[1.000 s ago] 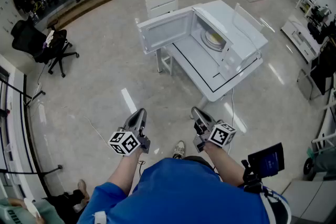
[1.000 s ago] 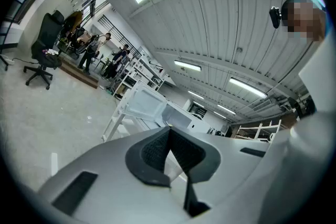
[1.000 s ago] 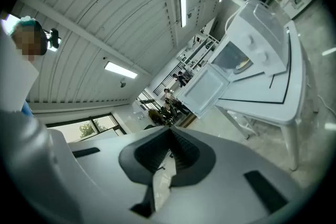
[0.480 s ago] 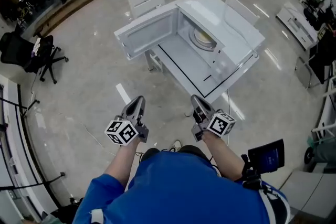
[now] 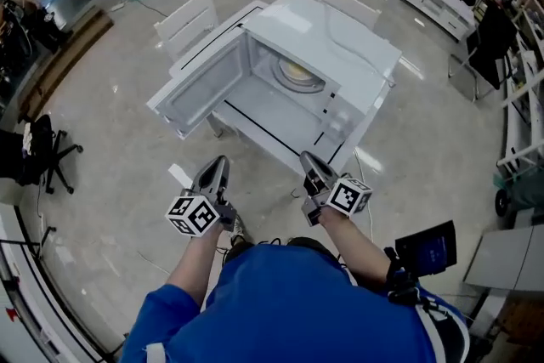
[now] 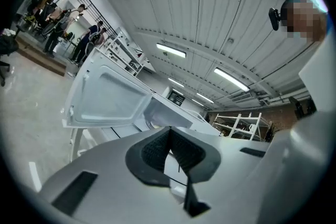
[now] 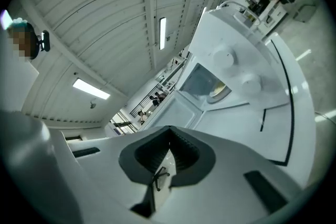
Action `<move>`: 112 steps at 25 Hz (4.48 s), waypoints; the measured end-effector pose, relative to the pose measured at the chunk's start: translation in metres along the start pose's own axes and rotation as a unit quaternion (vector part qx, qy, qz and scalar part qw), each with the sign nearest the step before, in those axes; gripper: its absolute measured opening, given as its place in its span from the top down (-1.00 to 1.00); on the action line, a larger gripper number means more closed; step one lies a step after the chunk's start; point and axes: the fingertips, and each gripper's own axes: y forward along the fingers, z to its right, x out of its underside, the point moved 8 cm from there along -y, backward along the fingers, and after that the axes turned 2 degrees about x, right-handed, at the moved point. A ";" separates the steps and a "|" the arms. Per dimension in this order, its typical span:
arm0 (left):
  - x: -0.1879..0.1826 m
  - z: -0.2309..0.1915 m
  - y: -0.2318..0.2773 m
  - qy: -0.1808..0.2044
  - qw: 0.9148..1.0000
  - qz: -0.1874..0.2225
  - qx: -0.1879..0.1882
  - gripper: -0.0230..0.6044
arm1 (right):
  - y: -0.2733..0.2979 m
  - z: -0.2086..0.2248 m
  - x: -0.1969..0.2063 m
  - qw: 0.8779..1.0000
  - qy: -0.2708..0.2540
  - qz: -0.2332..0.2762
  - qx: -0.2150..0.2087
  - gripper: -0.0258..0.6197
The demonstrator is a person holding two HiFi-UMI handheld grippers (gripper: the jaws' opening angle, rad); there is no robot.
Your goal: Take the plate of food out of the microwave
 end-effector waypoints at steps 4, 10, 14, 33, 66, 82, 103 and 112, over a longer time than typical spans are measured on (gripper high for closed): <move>-0.023 -0.026 0.033 0.003 0.999 -0.028 0.042 0.90 | 0.028 -0.001 0.004 0.999 0.016 0.039 0.028 0.93; -0.044 -0.054 0.071 0.001 0.993 -0.063 0.101 0.90 | 0.061 -0.008 0.009 0.994 0.021 0.083 0.075 0.93; -0.049 -0.068 0.083 -0.005 0.987 -0.090 0.131 0.90 | 0.079 -0.023 0.005 0.987 0.013 0.119 0.103 0.93; -0.017 -0.084 0.198 -0.013 0.975 -0.164 0.149 0.90 | 0.147 0.021 -0.023 0.973 0.069 0.161 0.153 0.93; 0.050 -0.056 0.368 0.382 0.854 -0.262 0.238 0.90 | 0.144 0.067 -0.052 0.959 0.086 0.200 0.182 0.93; 0.083 -0.032 0.387 0.670 0.625 -0.267 0.297 0.58 | 0.123 0.069 -0.054 0.952 0.090 0.225 0.184 0.93; 0.103 -0.033 0.391 0.744 0.536 -0.256 0.306 0.81 | 0.111 0.071 -0.051 0.950 0.096 0.233 0.187 0.93; 0.101 -0.032 0.375 0.737 0.544 -0.253 0.313 0.81 | 0.111 0.073 -0.048 0.949 0.095 0.230 0.191 0.93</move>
